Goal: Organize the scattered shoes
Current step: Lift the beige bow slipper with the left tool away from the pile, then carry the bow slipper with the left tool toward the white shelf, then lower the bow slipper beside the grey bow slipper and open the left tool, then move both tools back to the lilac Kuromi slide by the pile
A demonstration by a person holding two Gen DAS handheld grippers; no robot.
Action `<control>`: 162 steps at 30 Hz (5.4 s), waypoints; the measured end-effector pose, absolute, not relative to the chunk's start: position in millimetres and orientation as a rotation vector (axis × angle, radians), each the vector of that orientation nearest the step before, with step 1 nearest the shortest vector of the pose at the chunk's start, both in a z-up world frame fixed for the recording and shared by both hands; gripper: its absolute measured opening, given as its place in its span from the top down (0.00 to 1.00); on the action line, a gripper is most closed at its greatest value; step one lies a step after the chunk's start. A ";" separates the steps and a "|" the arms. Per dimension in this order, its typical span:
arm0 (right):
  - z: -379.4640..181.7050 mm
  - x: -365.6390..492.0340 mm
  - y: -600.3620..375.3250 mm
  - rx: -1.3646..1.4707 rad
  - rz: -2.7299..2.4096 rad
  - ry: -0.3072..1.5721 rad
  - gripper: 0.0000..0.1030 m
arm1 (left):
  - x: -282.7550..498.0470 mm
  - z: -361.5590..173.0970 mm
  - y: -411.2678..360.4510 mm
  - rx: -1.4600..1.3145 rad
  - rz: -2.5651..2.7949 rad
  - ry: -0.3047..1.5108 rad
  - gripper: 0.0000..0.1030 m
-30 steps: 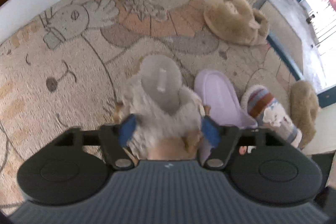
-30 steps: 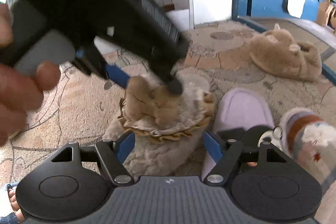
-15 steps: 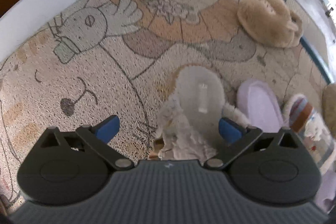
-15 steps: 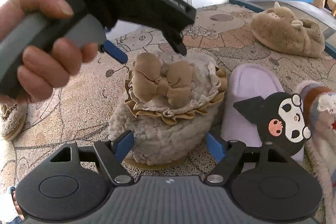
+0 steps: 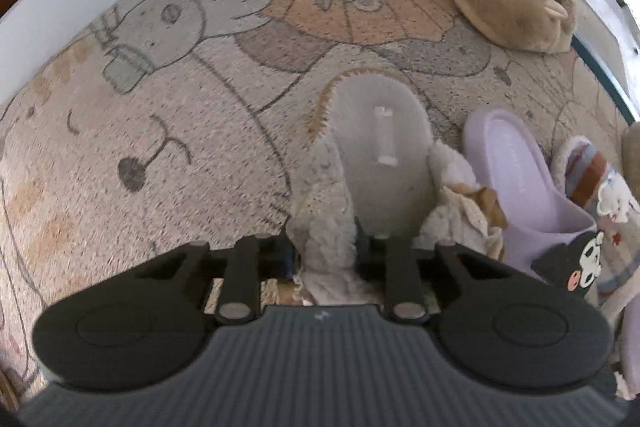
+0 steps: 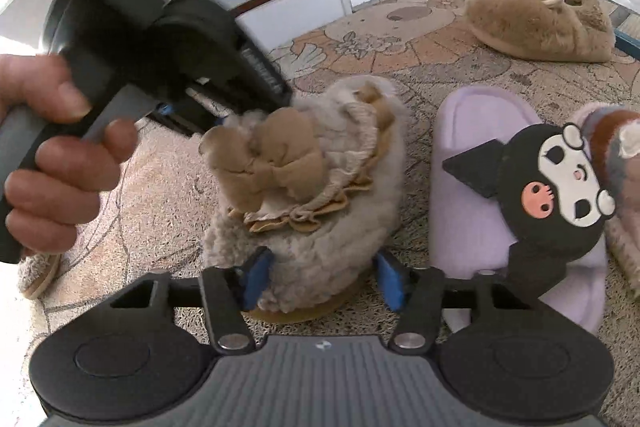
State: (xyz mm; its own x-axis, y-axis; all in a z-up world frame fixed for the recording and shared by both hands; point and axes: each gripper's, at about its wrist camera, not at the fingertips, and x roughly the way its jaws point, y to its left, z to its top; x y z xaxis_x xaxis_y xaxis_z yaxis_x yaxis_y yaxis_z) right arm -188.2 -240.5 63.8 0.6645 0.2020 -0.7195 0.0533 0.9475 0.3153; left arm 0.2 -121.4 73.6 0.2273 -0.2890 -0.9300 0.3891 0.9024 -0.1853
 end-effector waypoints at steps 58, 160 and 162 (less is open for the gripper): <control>66.0 -127.7 -90.6 0.227 0.470 0.854 0.77 | -12.4 80.8 76.0 -0.075 0.013 1.262 0.80; 87.3 -143.4 -90.2 0.245 0.406 0.810 0.25 | 3.6 111.5 160.8 0.001 0.275 1.057 0.34; 88.7 -146.0 -95.5 0.255 0.385 0.804 0.21 | 2.2 115.0 157.5 0.004 0.275 1.050 0.32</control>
